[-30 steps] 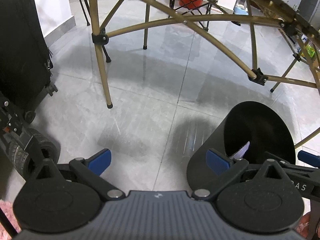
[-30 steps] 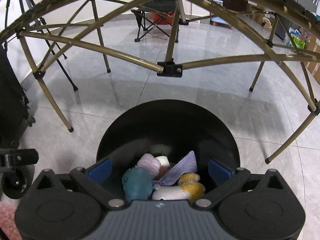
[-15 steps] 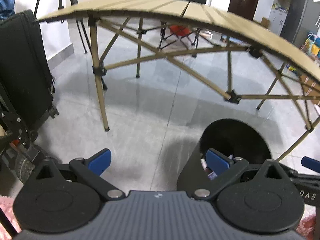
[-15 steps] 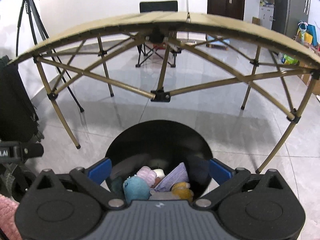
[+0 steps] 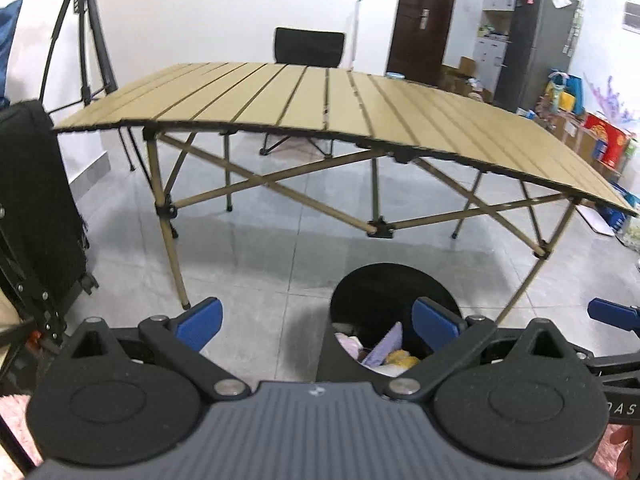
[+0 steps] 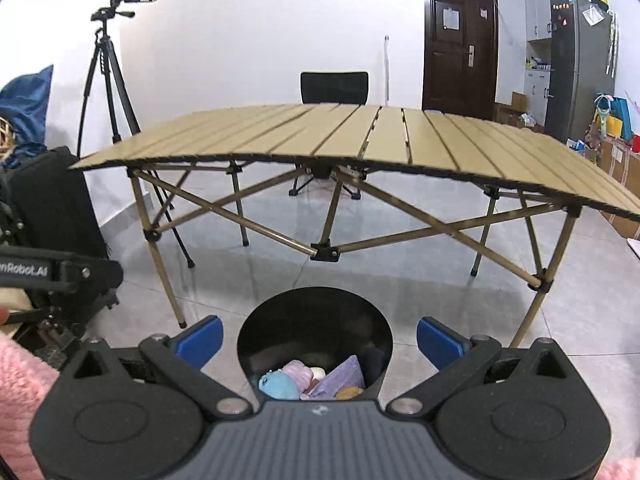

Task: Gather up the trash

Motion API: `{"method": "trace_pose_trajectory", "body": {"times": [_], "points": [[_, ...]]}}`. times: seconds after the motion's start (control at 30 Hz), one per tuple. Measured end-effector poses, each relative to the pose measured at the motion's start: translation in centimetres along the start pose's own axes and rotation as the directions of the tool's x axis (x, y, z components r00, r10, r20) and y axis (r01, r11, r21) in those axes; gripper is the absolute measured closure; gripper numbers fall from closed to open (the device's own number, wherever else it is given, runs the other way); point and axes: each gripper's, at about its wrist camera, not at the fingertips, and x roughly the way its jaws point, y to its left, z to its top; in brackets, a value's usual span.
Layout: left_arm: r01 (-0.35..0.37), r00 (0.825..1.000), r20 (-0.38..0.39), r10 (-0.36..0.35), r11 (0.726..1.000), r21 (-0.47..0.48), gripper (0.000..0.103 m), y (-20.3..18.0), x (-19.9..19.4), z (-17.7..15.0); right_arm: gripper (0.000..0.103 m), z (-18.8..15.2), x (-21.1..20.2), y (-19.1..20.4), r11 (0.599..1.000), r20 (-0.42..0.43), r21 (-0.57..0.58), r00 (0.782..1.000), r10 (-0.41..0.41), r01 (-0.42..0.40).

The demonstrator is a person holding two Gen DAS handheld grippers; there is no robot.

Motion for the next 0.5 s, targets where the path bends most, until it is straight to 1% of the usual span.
{"method": "trace_pose_trajectory", "body": {"times": [0.2, 0.37, 0.5], "points": [[0.010, 1.000, -0.028, -0.008, 0.999, 0.042, 0.000, -1.3, -2.0, -0.5, 0.000, -0.1, -3.1, -0.1, 0.999, 0.001, 0.035, 1.000, 0.011, -0.011], [0.003, 0.998, -0.059, 0.001, 0.998, 0.068, 0.000, -1.8, -3.5, -1.5, 0.000, -0.2, -4.3, -0.3, 0.997, -0.035, 0.080, 0.999, 0.018, -0.015], [0.008, 0.997, -0.079, -0.001, 0.997, 0.082, 0.000, -1.9, -4.4, -2.3, 0.000, -0.4, -5.2, 0.2, 0.997, -0.061, 0.082, 0.998, 0.009, -0.004]]}}
